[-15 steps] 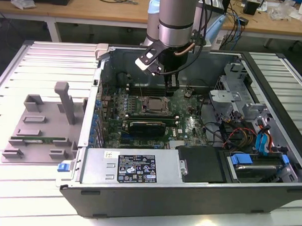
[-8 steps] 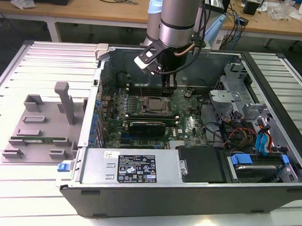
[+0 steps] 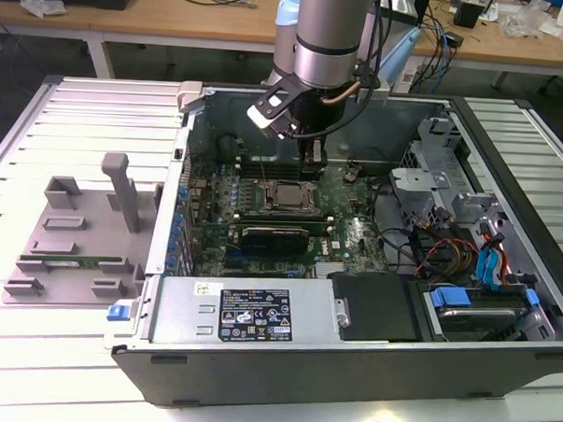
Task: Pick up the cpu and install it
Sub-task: 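Close the cpu cover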
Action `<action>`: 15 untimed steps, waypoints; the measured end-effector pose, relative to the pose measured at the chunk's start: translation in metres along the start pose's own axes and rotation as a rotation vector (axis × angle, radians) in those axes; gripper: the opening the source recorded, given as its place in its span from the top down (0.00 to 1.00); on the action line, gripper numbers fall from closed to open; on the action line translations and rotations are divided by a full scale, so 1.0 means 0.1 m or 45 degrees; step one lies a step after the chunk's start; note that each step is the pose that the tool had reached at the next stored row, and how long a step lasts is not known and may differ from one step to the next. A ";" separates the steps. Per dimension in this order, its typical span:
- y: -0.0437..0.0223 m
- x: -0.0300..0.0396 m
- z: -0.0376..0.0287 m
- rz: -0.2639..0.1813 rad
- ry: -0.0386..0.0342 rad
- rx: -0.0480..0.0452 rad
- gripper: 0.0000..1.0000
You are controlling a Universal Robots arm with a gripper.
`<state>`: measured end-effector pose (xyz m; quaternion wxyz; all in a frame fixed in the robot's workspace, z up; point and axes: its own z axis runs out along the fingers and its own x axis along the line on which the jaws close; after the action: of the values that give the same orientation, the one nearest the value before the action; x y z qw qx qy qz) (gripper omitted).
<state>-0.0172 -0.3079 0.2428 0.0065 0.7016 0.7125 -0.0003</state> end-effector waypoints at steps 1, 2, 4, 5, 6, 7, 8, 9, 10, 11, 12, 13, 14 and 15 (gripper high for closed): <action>0.000 0.000 0.000 0.000 0.0000 0.000 0.89; -0.001 0.000 0.000 0.000 0.0000 0.000 0.89; -0.001 0.000 0.000 0.000 0.0000 0.000 0.89; -0.001 0.000 0.000 0.000 0.0000 0.000 0.89; -0.001 0.000 0.000 0.000 0.0000 0.000 0.89; -0.005 0.000 0.000 0.000 0.0000 0.000 0.89; -0.016 0.000 0.000 0.000 0.0000 0.000 0.89; -0.058 0.001 0.000 0.000 0.0001 0.000 0.89; -0.091 0.002 -0.001 0.000 0.0001 0.000 0.89; -0.131 0.002 0.002 0.000 0.0001 0.000 0.89; -0.140 0.002 0.004 0.000 -0.0003 0.000 0.89; -0.143 0.002 0.007 0.000 -0.0003 0.000 0.89; -0.143 0.002 0.008 0.000 -0.0002 0.000 0.89; -0.143 0.002 0.008 0.000 -0.0001 0.000 0.89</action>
<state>-0.0315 -0.3079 0.2419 0.0066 0.7016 0.7126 -0.0003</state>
